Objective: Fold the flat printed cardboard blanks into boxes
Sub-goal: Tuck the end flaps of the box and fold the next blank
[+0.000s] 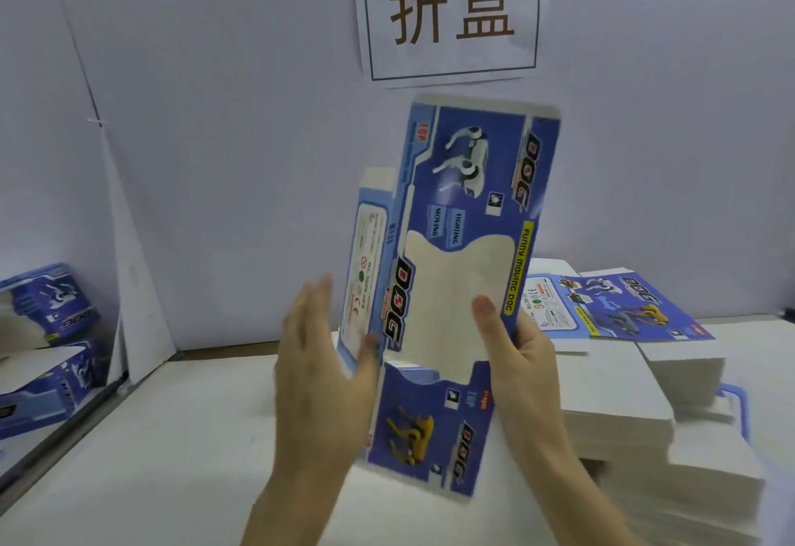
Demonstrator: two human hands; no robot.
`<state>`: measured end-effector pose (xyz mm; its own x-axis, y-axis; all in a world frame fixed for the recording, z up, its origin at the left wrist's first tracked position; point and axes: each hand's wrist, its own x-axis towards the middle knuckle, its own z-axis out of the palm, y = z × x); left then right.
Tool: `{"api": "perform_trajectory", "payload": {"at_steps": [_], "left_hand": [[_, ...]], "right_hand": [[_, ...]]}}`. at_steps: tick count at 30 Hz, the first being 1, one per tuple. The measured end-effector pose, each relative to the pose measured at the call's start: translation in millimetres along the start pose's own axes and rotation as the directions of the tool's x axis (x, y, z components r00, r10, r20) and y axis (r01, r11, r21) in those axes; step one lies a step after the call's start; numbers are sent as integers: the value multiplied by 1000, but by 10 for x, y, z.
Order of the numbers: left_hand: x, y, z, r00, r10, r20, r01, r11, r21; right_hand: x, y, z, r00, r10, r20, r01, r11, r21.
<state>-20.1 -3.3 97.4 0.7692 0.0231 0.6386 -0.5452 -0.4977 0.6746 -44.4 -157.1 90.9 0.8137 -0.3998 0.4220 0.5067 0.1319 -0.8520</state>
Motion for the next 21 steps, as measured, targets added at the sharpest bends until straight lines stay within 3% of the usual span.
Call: {"api": "perform_trajectory", "payload": {"at_steps": [4, 8, 10, 12, 15, 17, 19, 21], "left_hand": [[-91, 201, 116, 973, -1, 230, 84, 931, -355], [-88, 183, 57, 932, -36, 361, 200, 880, -431], [-70, 158, -25, 915, -28, 403, 258, 808, -530], [-10, 80, -75, 938, 4, 347, 218, 773, -596], [112, -59, -167, 979, -97, 180, 193, 730, -655], [161, -122, -247, 974, -135, 182, 225, 682, -696], [173, -162, -324, 969, -123, 215, 243, 631, -736], [177, -206, -337, 965, -127, 230, 260, 595, -760]], "right_hand": [[-95, -55, 153, 986, -98, 138, 100, 995, -10], [-157, -96, 181, 934, -133, 332, 143, 990, -3], [-170, -57, 172, 918, -158, 363, 193, 979, -63], [-142, -39, 149, 906, -223, 359, 292, 945, -149], [-48, -35, 60, 914, -219, 342, 303, 928, -215], [20, -29, -42, 935, -244, 259, 320, 894, -313], [83, -50, -153, 963, -203, 176, 253, 903, -347], [124, -78, -243, 983, -53, 177, 102, 953, -285]]}}
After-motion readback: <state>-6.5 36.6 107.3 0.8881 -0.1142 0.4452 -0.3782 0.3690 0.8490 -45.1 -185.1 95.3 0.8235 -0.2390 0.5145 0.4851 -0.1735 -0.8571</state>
